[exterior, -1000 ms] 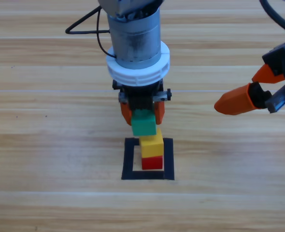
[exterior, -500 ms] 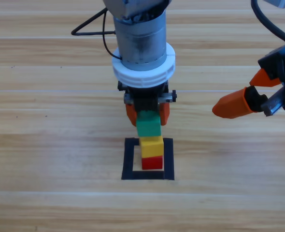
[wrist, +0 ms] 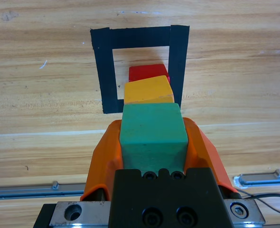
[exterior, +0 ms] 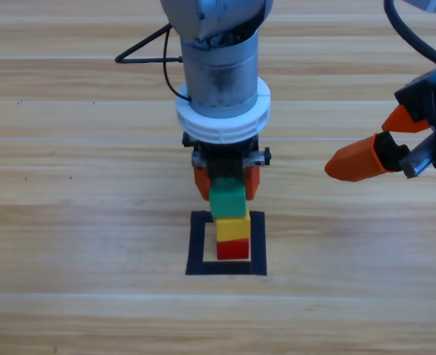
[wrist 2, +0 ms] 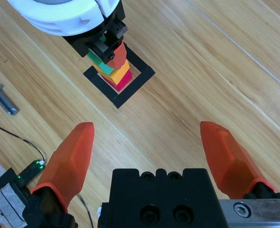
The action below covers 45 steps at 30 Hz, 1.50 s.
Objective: Stack the blocks in the rectangular block: red at the bottom, yellow in the middle, green on top
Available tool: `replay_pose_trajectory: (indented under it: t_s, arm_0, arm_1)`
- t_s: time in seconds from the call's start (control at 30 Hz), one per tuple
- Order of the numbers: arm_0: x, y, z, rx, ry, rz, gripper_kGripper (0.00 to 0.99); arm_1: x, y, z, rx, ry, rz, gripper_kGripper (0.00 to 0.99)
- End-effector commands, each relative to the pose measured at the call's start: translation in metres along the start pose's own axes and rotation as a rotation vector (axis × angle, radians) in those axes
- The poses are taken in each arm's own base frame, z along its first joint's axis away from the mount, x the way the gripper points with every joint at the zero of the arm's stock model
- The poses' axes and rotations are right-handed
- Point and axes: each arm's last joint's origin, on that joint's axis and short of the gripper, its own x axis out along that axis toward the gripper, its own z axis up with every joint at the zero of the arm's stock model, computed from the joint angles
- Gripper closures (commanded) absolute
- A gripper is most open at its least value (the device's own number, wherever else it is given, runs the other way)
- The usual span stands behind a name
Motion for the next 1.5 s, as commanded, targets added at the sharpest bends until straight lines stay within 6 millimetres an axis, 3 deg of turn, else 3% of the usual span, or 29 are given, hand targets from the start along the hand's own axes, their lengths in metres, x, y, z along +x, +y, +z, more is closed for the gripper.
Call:
replay_pose_trajectory:
  t_s: [0.03, 1.37, 1.43, 1.47, 1.5]
  arm_0:
    - [0.021, -0.009, -0.004, 0.023, 0.022, 0.05, 0.933]
    - [0.031, -0.014, -0.003, 0.031, 0.017, 0.067, 0.904]
    - [0.032, -0.015, -0.003, 0.039, 0.018, 0.067, 0.82]
    - [0.031, -0.014, -0.004, 0.039, 0.019, 0.068, 0.59]
    - [0.029, -0.013, -0.005, 0.039, 0.016, 0.068, 0.171]
  arm_1:
    - [0.015, -0.008, -0.006, 0.014, 0.048, -0.013, 0.007]
    - [0.016, -0.008, -0.007, 0.014, 0.053, -0.007, 0.007]
    - [0.016, -0.008, -0.007, 0.014, 0.051, -0.007, 0.007]
    - [0.016, -0.008, -0.007, 0.012, 0.053, -0.007, 0.007]
    - [0.016, -0.008, -0.007, 0.012, 0.053, -0.006, 0.007]
